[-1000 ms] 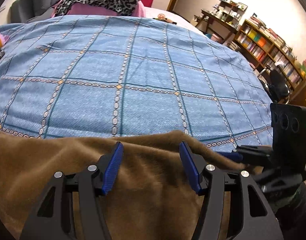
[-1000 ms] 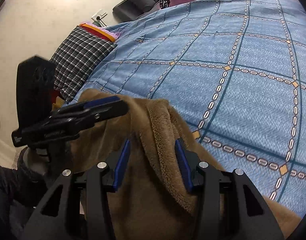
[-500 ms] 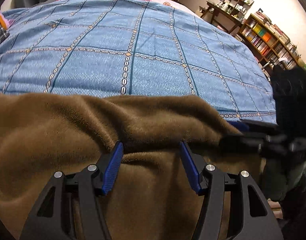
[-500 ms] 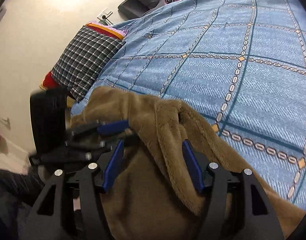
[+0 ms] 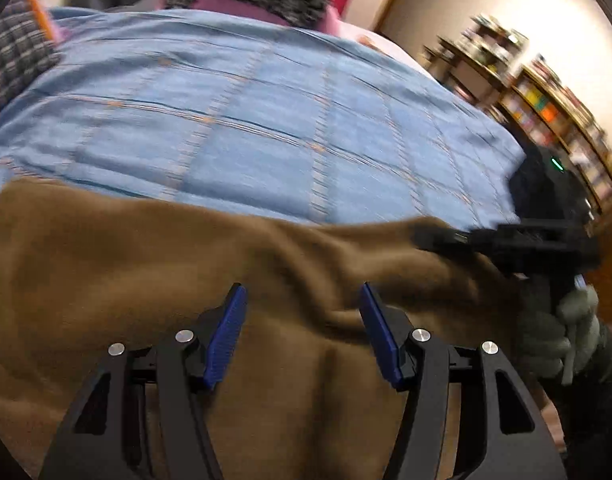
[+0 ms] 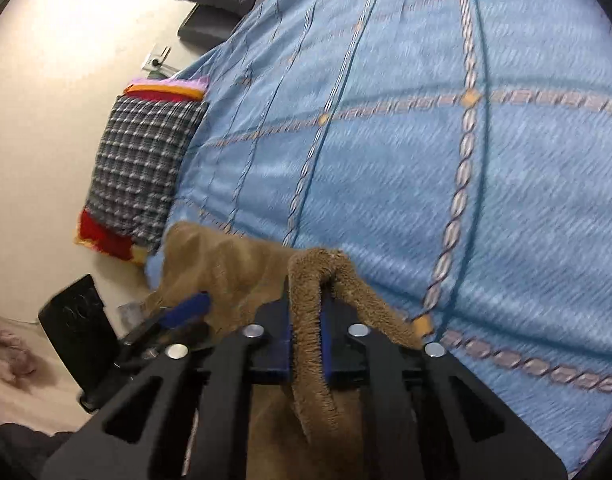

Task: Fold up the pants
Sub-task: 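Grasp the folded fabric edge with the right tool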

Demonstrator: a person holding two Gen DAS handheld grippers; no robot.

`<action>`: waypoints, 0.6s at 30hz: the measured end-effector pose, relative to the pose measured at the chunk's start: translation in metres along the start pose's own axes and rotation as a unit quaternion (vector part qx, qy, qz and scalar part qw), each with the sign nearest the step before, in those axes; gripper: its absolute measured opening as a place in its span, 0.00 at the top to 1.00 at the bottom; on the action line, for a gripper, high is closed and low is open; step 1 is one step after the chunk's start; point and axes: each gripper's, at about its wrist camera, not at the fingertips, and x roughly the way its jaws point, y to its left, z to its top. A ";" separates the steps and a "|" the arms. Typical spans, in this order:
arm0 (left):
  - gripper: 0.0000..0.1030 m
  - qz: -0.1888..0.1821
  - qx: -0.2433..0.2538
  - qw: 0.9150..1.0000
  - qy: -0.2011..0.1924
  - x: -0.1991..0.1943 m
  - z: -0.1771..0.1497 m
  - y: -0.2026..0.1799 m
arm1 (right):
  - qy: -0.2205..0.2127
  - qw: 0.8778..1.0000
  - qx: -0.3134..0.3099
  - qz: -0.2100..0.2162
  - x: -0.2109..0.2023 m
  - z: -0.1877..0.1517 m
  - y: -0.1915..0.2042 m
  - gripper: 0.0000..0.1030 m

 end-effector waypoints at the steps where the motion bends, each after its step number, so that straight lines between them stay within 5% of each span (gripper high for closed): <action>1: 0.43 0.011 -0.008 1.000 -0.006 -0.003 0.002 0.009 | -0.016 1.000 -0.013 -0.010 -0.006 0.001 0.005 0.92; 5: 0.43 0.075 -0.049 0.995 -0.033 -0.006 0.007 0.055 | -0.041 0.996 -0.052 -0.067 -0.006 0.004 0.017 0.93; 9: 0.45 0.079 -0.067 0.993 -0.048 0.000 0.005 0.087 | -0.038 0.990 -0.064 -0.117 0.013 0.002 0.007 0.94; 16: 0.45 0.079 -0.031 0.994 -0.068 0.005 0.002 0.086 | -0.033 0.996 -0.036 -0.072 0.012 0.003 -0.011 0.93; 18: 0.45 0.074 -0.034 0.994 -0.071 0.006 0.003 0.088 | -0.039 0.997 -0.031 -0.064 0.000 0.002 -0.011 0.86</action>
